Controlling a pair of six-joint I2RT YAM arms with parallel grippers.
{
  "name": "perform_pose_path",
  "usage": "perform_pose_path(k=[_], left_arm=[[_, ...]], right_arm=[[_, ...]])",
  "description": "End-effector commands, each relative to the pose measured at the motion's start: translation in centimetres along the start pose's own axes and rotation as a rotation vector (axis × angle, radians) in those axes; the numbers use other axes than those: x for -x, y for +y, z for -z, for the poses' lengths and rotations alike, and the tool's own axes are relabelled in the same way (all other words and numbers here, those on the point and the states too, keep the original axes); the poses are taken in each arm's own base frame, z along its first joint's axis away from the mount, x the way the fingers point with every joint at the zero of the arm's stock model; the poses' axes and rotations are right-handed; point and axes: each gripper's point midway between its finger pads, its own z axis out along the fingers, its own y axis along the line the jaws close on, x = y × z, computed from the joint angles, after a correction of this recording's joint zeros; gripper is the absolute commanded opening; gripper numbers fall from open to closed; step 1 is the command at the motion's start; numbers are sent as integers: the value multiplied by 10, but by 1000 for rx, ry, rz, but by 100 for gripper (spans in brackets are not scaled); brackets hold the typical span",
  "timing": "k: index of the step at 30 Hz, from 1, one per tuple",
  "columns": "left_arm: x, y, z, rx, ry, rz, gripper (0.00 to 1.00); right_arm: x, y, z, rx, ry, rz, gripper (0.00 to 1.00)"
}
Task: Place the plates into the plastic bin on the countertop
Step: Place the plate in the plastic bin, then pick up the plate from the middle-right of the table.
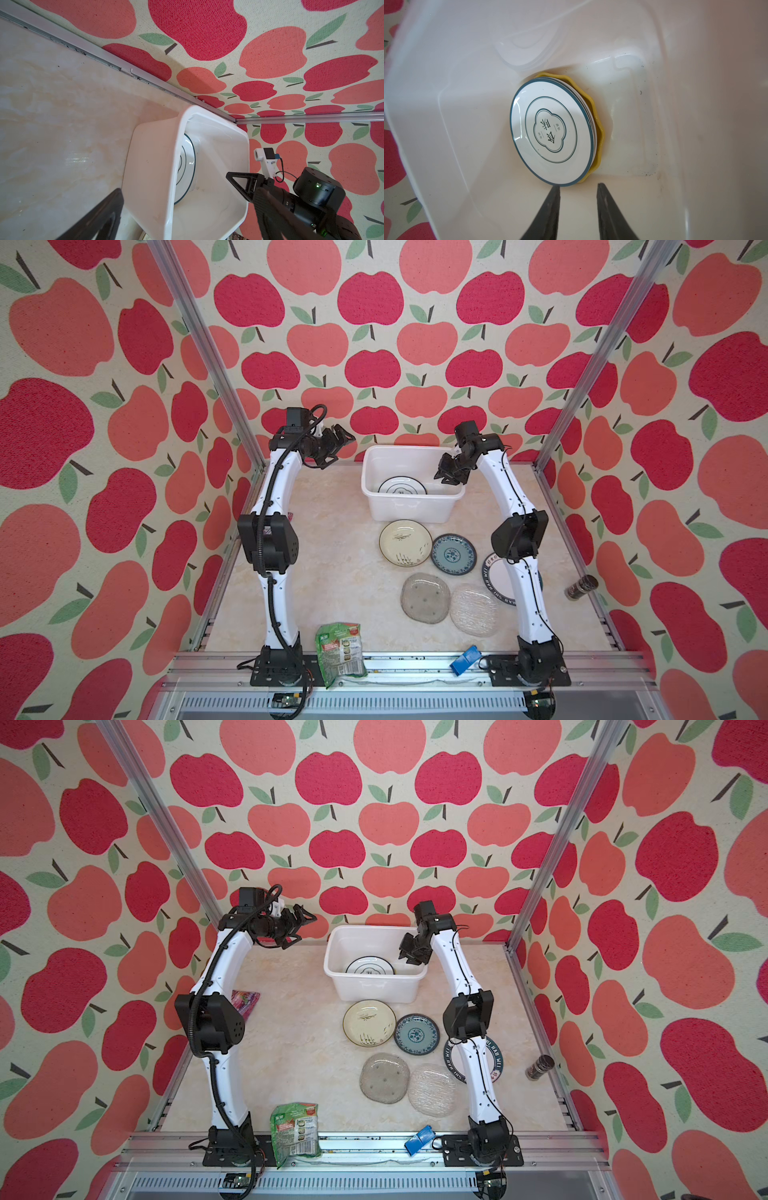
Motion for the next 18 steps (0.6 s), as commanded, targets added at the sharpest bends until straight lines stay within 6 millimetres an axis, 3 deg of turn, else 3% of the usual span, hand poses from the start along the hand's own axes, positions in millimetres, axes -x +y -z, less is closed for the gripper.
perform_pose_path(k=[1,5,8,12,18], left_arm=[[8,-7,-2,-12,-24,-13,100],[11,-13,7,3,-38,-16,100],[7,-16,19,45,-51,-46,100],[-9,-16,36,92,-62,-78,100],[-43,-33,69,110,-113,-202,99]], right_arm=[[21,53,49,230,-96,53,34],[36,100,98,425,-195,93,35],[38,112,138,466,-262,125,35],[35,102,177,405,-344,187,36],[6,51,204,187,-432,236,37]])
